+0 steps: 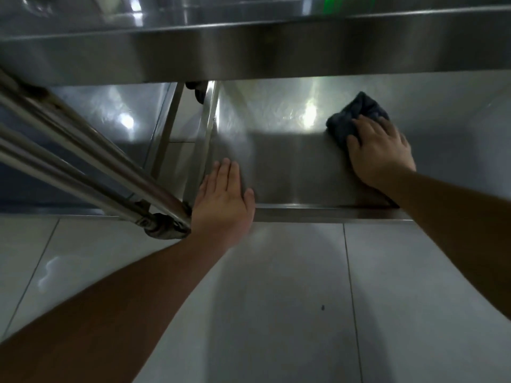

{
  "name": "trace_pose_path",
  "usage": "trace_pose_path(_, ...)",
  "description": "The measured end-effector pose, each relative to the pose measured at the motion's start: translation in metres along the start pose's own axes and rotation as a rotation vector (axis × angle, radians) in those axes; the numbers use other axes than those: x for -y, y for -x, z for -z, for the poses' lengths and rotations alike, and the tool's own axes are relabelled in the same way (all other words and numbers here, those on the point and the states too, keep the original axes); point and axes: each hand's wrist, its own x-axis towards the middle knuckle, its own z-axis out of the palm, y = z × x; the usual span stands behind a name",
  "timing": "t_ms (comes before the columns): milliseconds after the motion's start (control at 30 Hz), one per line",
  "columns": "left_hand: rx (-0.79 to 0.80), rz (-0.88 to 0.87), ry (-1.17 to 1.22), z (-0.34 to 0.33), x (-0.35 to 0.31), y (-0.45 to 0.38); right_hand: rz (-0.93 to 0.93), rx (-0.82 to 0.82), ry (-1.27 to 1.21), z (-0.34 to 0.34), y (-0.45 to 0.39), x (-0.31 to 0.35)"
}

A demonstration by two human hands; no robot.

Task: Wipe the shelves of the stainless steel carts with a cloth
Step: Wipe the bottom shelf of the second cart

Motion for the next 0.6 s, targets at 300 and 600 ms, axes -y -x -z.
trace_pose_path(300, 0.071, 0.031, -0.036, 0.012, -0.011, 0.0, 0.221, 0.201, 0.163, 0.022, 0.082, -0.028)
trace_pose_path(600, 0.091, 0.0, -0.052, 0.04, -0.054, 0.017, 0.462, 0.09, 0.276, 0.024, 0.129, -0.034)
